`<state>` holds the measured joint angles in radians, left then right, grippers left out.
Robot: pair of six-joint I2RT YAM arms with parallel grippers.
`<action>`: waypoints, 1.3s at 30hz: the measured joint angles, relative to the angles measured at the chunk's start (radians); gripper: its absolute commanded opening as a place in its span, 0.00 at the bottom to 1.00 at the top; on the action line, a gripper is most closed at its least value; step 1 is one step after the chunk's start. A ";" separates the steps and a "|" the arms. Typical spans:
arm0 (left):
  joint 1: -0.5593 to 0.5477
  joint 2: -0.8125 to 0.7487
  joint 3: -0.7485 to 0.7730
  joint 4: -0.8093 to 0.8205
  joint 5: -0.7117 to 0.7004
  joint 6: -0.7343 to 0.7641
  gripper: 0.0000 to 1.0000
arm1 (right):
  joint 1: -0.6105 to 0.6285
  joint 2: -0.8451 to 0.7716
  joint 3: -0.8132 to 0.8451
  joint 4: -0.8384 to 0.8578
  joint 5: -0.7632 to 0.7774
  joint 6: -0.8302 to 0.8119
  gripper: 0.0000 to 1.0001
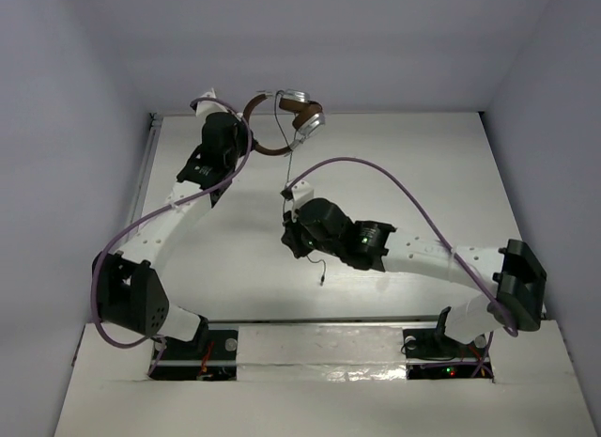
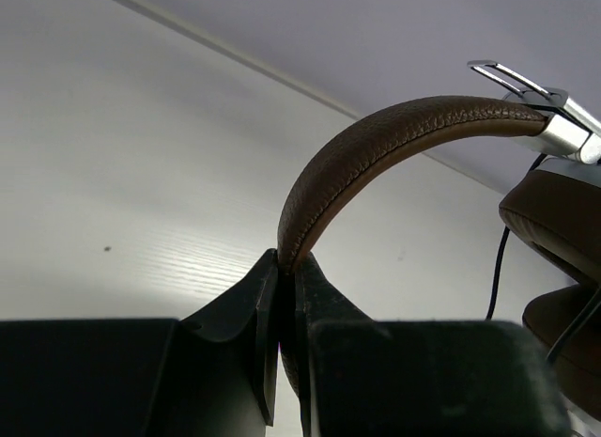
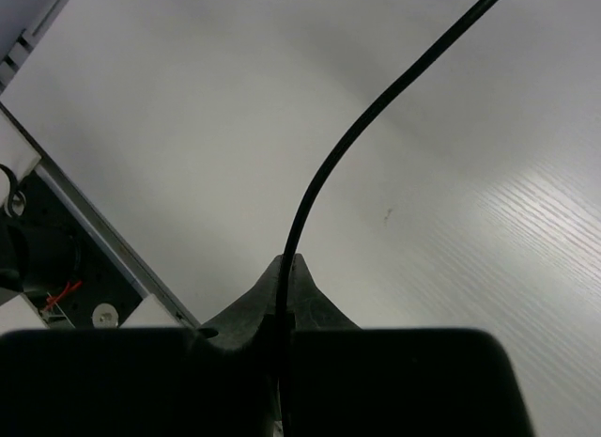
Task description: Wrap the headphones
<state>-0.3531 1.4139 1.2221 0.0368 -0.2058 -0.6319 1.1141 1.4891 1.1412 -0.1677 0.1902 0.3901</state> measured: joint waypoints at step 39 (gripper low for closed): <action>-0.324 0.028 0.000 -0.248 -0.070 0.372 0.00 | -0.188 -0.108 0.286 -0.248 0.413 -0.411 0.00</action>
<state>-0.6773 1.4422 1.2221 -0.2111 -0.2760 -0.2596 0.9257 1.3815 1.4277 -0.4156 0.6029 -0.0208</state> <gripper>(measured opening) 0.046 0.016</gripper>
